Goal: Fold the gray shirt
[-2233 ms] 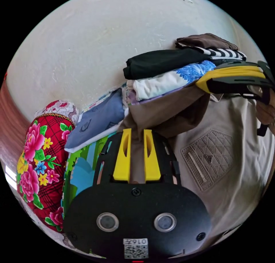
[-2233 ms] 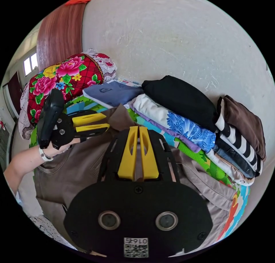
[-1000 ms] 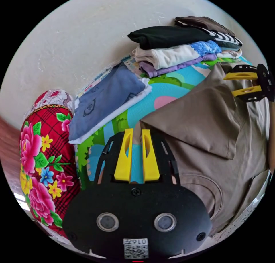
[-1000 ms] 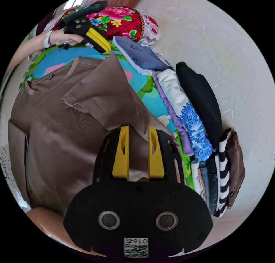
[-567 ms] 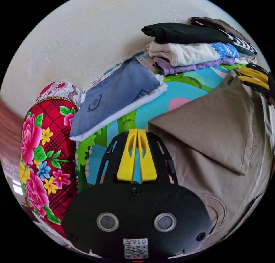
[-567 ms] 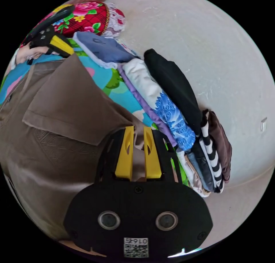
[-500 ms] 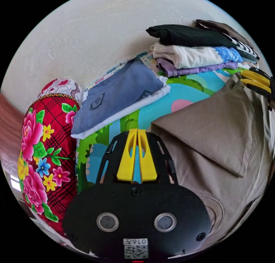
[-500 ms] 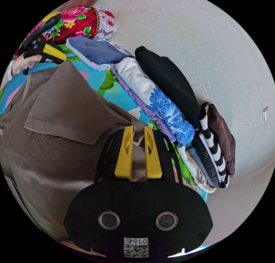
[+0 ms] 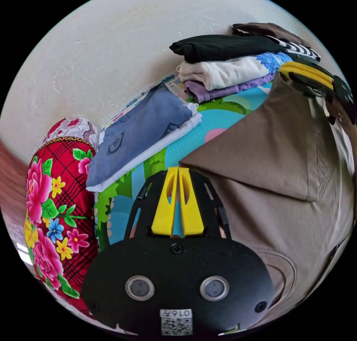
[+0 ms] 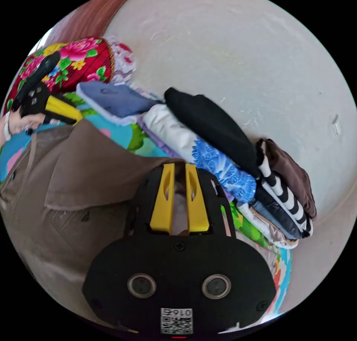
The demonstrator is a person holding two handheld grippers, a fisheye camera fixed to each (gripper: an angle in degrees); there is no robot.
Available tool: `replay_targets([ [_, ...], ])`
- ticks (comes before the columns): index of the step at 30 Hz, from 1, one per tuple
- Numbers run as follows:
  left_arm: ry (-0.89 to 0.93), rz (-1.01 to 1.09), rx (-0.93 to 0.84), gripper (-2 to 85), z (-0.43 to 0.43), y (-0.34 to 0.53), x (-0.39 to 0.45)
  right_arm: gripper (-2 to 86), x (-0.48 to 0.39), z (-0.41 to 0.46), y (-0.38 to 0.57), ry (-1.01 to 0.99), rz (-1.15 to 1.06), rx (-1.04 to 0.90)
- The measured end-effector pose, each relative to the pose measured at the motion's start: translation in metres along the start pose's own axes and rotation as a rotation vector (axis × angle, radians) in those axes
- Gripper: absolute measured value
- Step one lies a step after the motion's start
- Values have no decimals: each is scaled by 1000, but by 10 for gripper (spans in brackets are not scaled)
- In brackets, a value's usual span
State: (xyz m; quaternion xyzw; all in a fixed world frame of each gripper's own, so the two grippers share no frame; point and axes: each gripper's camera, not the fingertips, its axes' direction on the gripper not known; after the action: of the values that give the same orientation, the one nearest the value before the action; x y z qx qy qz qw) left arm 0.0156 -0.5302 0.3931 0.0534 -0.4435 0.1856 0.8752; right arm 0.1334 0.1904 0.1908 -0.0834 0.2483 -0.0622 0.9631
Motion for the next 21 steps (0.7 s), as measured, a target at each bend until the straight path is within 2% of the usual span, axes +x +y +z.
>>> replay_targets([
  [2,-52,-39,-50,-10,8,-3,-6,44,14,-3,5,20,40,29],
  [4,-125,-118,-83,-10,12,-6,-15,45,27,0,8,-5,63,-25],
  [7,-103,-189,47,-10,-8,-9,-21,39,55,4,14,-67,123,-105],
  [9,56,-119,183,-10,-28,-20,0,31,71,8,19,-147,148,-145],
  [11,203,-14,240,-10,-40,-33,29,18,83,16,26,-268,131,-211],
  [16,423,253,217,-10,-49,-78,124,0,81,41,36,-366,56,-321],
  [18,358,315,120,-10,-36,-102,160,-2,77,48,38,-367,14,-363],
  [21,191,250,127,-10,-26,-126,168,-3,81,51,38,-274,35,-365],
])
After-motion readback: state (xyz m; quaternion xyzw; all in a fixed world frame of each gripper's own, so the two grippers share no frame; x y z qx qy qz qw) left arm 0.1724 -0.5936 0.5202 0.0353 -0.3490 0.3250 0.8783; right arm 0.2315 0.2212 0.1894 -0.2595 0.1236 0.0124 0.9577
